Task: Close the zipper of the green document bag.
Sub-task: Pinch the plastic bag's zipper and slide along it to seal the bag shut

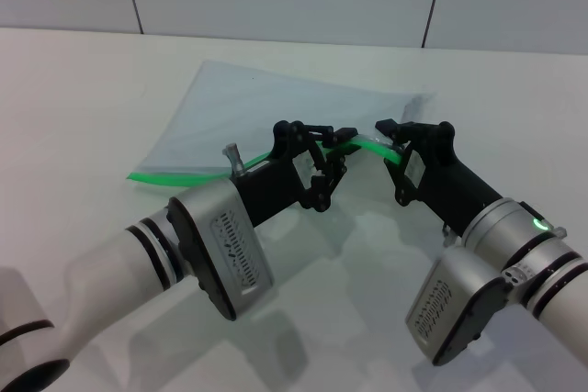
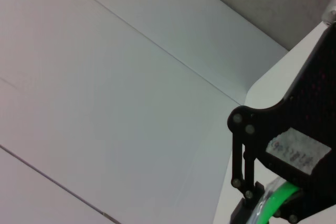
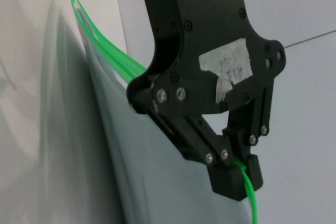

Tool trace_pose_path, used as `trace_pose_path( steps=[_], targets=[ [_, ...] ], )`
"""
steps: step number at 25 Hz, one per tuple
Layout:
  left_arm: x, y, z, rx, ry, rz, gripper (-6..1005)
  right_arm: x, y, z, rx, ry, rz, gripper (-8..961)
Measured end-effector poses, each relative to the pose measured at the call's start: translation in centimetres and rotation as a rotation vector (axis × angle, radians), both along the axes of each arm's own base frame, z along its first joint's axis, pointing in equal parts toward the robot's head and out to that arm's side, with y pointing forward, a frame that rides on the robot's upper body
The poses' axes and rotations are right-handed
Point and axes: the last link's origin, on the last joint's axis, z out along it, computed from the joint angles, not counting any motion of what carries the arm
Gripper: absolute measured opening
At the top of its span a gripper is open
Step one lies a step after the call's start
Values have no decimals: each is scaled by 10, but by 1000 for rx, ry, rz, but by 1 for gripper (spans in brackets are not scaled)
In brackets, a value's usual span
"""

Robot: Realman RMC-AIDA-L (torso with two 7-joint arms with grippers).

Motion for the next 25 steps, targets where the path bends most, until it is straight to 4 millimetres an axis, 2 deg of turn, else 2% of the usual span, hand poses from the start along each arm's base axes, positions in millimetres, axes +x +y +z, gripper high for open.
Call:
trace_pose_path(
  steps=[15, 25],
  targets=[
    [-3, 0, 2, 9, -8, 19, 108, 8, 8, 16, 72, 42, -28, 45],
    [-8, 1, 5, 25, -18, 48, 124, 30, 15, 39, 144, 105, -86, 45]
  ],
)
